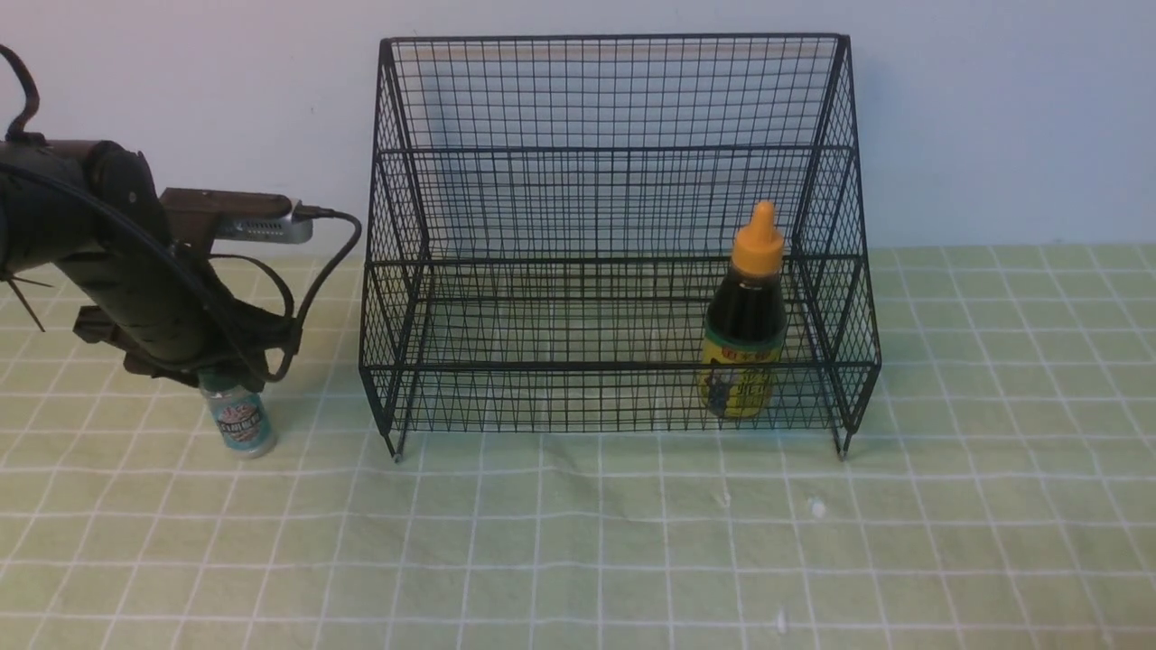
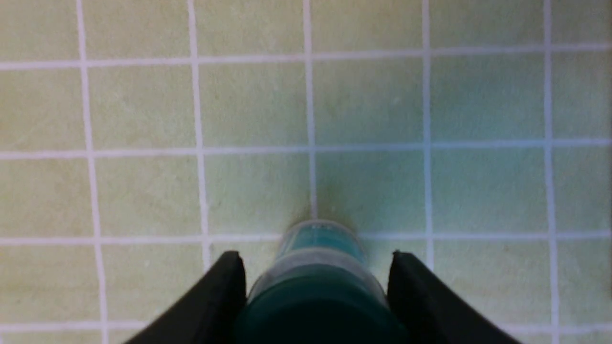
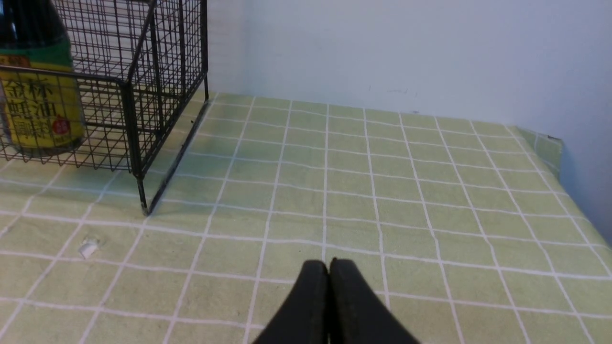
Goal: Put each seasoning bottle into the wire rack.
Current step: Use the left arm to grab the condiment bottle closest to it, then use the left arm to put the condiment bottle back on the shelf
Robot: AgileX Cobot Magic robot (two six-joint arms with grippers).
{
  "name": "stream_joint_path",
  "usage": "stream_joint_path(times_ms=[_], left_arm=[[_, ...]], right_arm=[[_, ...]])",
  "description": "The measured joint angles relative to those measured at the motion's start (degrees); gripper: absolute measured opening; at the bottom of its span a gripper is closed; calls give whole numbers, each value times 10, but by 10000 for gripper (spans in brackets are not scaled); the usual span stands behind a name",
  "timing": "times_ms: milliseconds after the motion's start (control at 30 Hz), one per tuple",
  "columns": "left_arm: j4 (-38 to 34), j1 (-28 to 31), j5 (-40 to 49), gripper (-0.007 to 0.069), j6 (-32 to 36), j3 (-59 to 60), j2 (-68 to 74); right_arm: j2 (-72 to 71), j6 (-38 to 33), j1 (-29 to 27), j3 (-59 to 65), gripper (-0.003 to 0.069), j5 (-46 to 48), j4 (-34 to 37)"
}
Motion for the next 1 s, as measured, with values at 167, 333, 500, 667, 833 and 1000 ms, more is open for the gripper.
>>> stream_joint_path(times_ms=[167, 333, 500, 667, 833, 1000], left_arm=[[15, 0, 41, 341, 5, 0, -67], [5, -3, 45, 341, 7, 0, -161], [-22, -43, 52, 341, 17, 0, -263], [-39, -144, 31, 341, 23, 0, -299], [-40, -193, -10, 341, 24, 0, -252], [-40, -205, -40, 341, 24, 0, -190]], right_arm=[[0, 0, 0, 0, -12, 0, 0], [0, 0, 0, 0, -12, 0, 0], [0, 0, 0, 0, -12, 0, 0], [0, 0, 0, 0, -12, 0, 0], [0, 0, 0, 0, -12, 0, 0], [0, 0, 0, 0, -12, 0, 0]])
